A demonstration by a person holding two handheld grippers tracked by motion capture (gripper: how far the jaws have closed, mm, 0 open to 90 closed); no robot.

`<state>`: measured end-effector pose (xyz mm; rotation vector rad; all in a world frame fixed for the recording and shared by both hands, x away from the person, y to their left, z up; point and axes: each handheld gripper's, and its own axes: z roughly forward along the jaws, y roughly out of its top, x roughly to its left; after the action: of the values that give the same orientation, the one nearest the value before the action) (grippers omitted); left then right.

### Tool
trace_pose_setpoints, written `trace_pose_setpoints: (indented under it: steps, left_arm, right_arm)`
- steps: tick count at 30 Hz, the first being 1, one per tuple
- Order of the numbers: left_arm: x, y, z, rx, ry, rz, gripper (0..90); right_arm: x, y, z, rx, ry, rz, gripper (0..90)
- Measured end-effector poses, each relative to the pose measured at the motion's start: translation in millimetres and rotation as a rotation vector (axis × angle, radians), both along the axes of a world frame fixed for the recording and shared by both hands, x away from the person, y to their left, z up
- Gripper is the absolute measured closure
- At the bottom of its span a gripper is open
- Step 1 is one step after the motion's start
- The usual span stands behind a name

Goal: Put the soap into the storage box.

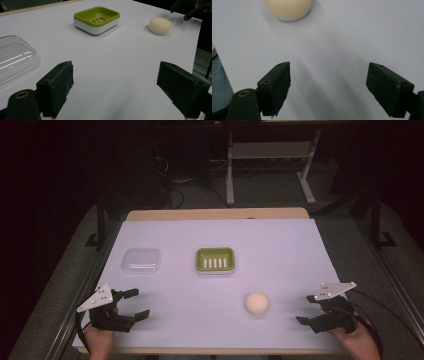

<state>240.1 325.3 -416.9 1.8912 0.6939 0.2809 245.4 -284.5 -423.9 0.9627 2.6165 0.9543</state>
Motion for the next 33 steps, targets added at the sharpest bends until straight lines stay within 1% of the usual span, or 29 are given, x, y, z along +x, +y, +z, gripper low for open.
trace_pose_setpoints:
  steps: [1,2,3,4,6,10,11,13,15,16,17,19,28,33]
  left_arm:
    - [0.0,0.3,0.2,-0.001,0.001,0.0,13.1]
    - [-0.1,0.7,0.3,-0.003,0.001,0.0,13.1]
    - [0.0,0.9,0.3,-0.003,0.0,0.0,13.1]
    - [-0.1,1.0,0.3,-0.003,0.002,0.002,13.1]
    - [-0.2,0.8,0.2,-0.004,0.003,0.0,13.1]
    - [0.5,1.3,-0.1,-0.003,0.003,-0.001,13.1]
    - [0.4,1.4,-0.2,-0.005,0.004,0.002,13.1]
    - [0.1,1.6,0.2,-0.005,0.001,0.003,13.1]
    - [0.1,1.9,0.5,-0.004,-0.003,0.002,13.1]
    - [0.1,2.0,0.6,-0.005,-0.002,0.001,13.1]
    - [0.2,2.1,0.6,-0.005,-0.002,0.001,13.1]
    - [0.2,2.0,0.6,-0.005,-0.002,0.001,13.1]
    - [0.1,2.5,1.0,-0.007,-0.001,0.002,13.1]
    - [0.2,2.0,1.0,-0.004,-0.003,0.0,13.1]
  right_arm:
    - [-1.0,-1.3,0.5,0.015,-0.006,0.009,19.9]
    - [-2.1,-1.7,0.9,0.023,-0.007,0.005,19.8]
    - [-2.6,-1.1,1.2,0.027,0.001,0.003,19.9]
    - [-1.9,-0.7,1.4,0.019,-0.005,0.01,20.1]
    - [-1.9,0.8,2.1,0.007,-0.003,0.008,20.7]
    - [-1.9,0.4,2.5,0.019,0.0,0.006,20.3]
    - [-1.7,1.0,2.5,0.016,0.0,0.007,20.0]
    - [-2.0,2.7,3.2,0.021,-0.01,0.01,20.0]
    - [-2.2,4.9,4.3,0.019,-0.01,0.007,20.5]
    - [-1.9,5.6,4.3,0.011,-0.016,0.009,21.1]
    - [-1.8,5.9,4.5,0.005,-0.012,0.011,21.5]
    - [-2.0,7.3,4.5,0.017,-0.006,0.011,21.5]
    - [-1.4,13.9,2.9,0.0,-0.002,0.029,21.0]
    - [-1.4,18.1,4.1,0.007,-0.005,0.044,20.8]
